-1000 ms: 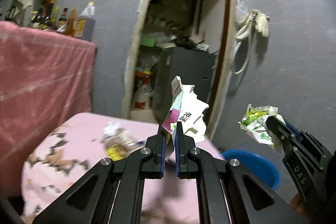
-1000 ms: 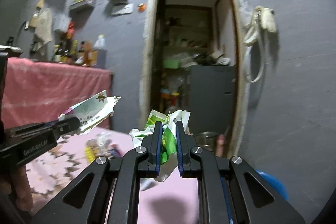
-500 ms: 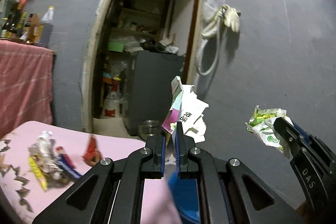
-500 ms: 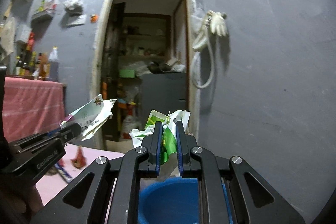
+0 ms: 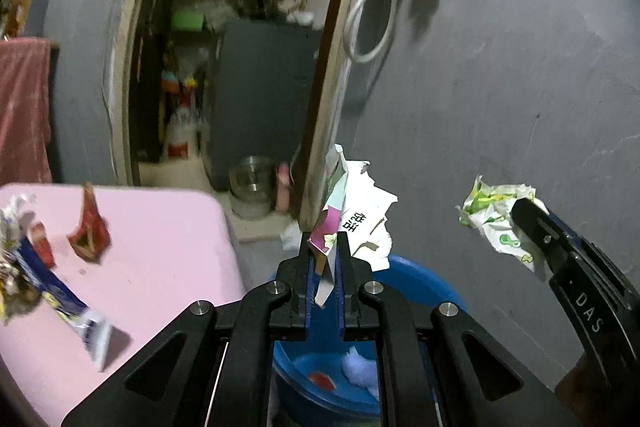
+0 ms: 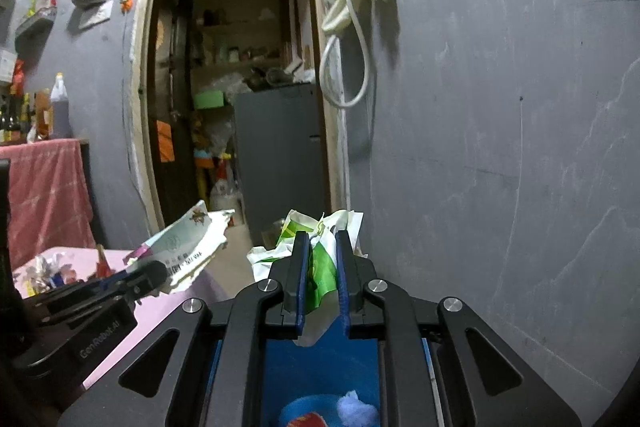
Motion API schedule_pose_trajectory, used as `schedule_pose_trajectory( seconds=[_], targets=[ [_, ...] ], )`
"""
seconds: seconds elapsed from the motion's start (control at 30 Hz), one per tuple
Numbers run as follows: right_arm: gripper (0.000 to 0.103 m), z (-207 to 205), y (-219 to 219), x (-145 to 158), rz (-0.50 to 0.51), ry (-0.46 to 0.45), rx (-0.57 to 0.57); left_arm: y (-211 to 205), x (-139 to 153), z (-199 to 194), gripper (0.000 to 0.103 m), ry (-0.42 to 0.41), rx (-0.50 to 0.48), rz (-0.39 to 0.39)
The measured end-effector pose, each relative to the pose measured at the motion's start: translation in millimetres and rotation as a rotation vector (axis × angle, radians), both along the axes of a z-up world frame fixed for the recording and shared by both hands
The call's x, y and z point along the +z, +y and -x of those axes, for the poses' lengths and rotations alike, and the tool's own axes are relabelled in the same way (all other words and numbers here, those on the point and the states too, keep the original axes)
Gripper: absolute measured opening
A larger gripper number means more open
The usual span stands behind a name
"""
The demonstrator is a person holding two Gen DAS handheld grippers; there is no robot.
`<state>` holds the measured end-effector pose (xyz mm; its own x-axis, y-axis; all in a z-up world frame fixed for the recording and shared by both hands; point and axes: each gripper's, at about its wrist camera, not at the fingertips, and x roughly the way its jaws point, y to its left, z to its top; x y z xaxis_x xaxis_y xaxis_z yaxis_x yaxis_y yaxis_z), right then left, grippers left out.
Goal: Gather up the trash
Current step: 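Carry both items over the blue bucket and open both grippers to drop them, then move both tools back over the remaining trash on the table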
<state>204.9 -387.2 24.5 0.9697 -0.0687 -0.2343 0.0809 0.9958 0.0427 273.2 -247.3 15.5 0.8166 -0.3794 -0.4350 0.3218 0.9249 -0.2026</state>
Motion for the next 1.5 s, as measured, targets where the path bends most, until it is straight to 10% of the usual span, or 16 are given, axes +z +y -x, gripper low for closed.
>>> schedule_pose_trajectory(
  seconds=[0.37,0.77,1.07,1.33,1.5],
  targets=[
    [0.016,-21.7,-11.9,-13.7,-0.019,0.086,-0.021,-2.9,-23.9,-24.1,0.021,0.134,0.004,-0.024],
    [0.028,-22.9,-13.0,-4.5,-0.031,0.069,-0.016,28.3,-1.4,-10.0,0.045,0.087,0.052,0.033],
    [0.061,-4.0,4.4,22.7,-0.050,-0.076,0.009,66.9,27.8,12.3,0.060,-0.039,0.116,0.010],
    [0.093,6.1,36.4,44.5,-0.071,-0.176,0.078,121.5,51.6,38.6,0.097,-0.150,0.224,0.032],
    [0.103,12.7,59.6,47.5,-0.097,-0.236,0.136,154.1,56.9,52.6,0.098,-0.172,0.284,0.009]
  ],
)
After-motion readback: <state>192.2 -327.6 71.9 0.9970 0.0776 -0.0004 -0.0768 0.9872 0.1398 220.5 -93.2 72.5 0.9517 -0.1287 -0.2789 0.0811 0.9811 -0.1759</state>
